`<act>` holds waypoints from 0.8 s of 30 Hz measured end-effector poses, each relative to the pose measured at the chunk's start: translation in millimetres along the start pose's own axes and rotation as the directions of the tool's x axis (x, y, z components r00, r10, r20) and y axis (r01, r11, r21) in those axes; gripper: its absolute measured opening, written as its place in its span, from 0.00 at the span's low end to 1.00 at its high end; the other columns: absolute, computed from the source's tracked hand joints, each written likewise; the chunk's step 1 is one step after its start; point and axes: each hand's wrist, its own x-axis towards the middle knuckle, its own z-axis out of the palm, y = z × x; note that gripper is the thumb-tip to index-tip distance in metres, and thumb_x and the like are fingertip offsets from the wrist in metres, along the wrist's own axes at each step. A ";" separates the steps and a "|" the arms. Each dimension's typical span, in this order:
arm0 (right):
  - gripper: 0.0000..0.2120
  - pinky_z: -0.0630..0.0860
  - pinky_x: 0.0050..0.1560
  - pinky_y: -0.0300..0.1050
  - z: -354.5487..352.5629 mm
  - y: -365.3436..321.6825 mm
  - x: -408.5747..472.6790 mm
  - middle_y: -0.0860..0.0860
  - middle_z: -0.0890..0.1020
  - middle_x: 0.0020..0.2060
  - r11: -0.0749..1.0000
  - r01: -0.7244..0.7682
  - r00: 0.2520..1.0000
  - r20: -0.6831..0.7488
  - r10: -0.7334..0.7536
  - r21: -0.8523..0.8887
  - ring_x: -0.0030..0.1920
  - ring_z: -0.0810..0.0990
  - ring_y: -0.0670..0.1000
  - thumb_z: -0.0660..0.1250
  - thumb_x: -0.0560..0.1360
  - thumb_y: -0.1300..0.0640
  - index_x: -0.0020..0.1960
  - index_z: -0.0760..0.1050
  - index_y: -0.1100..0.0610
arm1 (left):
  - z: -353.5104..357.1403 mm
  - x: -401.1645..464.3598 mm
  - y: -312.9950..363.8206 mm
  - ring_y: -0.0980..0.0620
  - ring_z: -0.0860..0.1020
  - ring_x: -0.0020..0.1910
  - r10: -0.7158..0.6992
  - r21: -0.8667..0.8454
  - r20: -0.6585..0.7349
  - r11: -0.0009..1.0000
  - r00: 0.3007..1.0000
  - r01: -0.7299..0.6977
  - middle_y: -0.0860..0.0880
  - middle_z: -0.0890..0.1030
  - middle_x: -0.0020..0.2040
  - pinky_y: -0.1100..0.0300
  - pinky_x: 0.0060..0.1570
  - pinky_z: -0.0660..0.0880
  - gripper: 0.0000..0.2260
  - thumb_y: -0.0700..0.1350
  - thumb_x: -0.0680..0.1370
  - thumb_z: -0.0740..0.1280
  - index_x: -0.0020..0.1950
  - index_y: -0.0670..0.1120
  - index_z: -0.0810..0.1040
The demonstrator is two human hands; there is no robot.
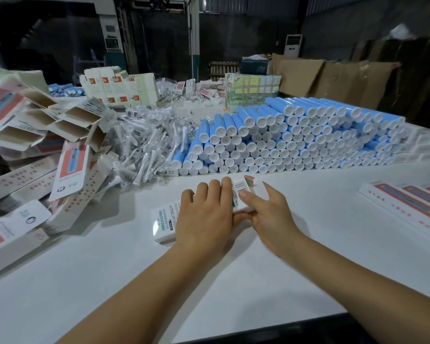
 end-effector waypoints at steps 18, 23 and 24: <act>0.17 0.71 0.65 0.47 4.9 0.8 -12.8 0.54 0.79 0.59 0.948 0.018 0.999 -0.029 -0.028 -0.317 0.59 0.77 0.50 0.55 0.82 0.55 0.65 0.74 0.60 | -6.2 -4.8 4.3 0.43 0.75 0.41 0.043 0.064 0.073 0.997 0.996 -0.048 0.44 0.77 0.46 0.50 0.40 0.71 0.32 0.62 0.73 0.59 0.63 0.37 0.75; 0.14 0.80 0.47 0.51 -0.7 -6.3 -7.1 0.62 0.83 0.50 0.994 -0.095 0.996 0.001 0.095 0.059 0.50 0.82 0.58 0.58 0.81 0.58 0.58 0.77 0.64 | -4.4 -5.4 0.2 0.43 0.75 0.41 0.039 0.011 0.042 0.999 0.998 -0.039 0.43 0.77 0.46 0.50 0.40 0.72 0.31 0.62 0.75 0.55 0.63 0.37 0.75; 0.14 0.80 0.48 0.52 -1.1 -5.2 -6.3 0.62 0.82 0.52 0.994 -0.090 0.996 -0.006 0.090 0.060 0.52 0.81 0.59 0.58 0.81 0.58 0.60 0.76 0.65 | -4.1 -5.4 -0.5 0.43 0.75 0.41 0.039 0.005 0.035 0.999 0.999 -0.039 0.43 0.77 0.46 0.50 0.40 0.72 0.31 0.62 0.75 0.55 0.63 0.37 0.75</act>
